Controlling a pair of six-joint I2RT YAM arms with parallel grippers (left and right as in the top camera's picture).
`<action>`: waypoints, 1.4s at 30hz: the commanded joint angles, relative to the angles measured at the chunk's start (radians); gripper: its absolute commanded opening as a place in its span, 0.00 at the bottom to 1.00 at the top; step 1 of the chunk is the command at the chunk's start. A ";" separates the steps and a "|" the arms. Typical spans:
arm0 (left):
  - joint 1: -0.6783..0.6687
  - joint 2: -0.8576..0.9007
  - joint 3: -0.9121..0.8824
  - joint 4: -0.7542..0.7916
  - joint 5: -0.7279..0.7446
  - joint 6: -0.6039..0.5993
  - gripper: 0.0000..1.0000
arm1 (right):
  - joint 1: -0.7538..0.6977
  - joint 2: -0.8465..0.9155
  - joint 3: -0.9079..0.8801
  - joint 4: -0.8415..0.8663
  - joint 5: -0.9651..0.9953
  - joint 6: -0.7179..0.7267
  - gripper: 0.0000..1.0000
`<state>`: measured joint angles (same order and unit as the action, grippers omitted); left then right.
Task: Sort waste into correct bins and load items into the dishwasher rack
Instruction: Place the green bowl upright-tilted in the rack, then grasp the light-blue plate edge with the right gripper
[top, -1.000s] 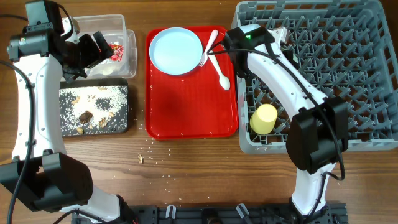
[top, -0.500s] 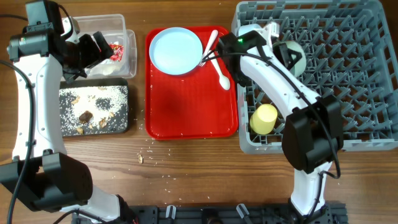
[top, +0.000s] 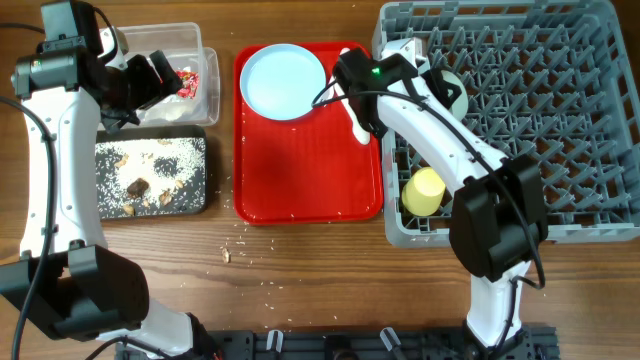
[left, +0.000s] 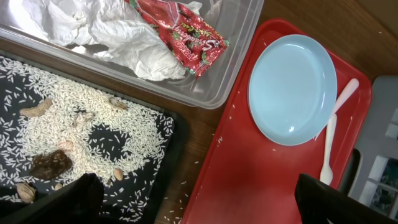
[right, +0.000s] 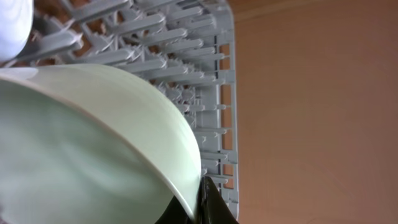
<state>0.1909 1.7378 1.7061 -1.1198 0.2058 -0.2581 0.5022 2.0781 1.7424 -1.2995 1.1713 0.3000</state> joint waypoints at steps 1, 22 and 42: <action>0.002 -0.004 0.009 0.000 -0.006 -0.012 1.00 | 0.051 0.026 -0.002 -0.031 -0.134 -0.012 0.04; 0.002 -0.004 0.009 0.000 -0.006 -0.012 1.00 | 0.151 0.012 0.307 0.268 -0.851 -0.226 0.86; 0.002 -0.004 0.009 0.000 -0.006 -0.012 1.00 | 0.112 0.290 0.173 0.595 -1.120 0.542 0.53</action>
<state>0.1909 1.7378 1.7061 -1.1206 0.2058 -0.2581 0.6224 2.3432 1.9171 -0.7086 0.0616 0.7803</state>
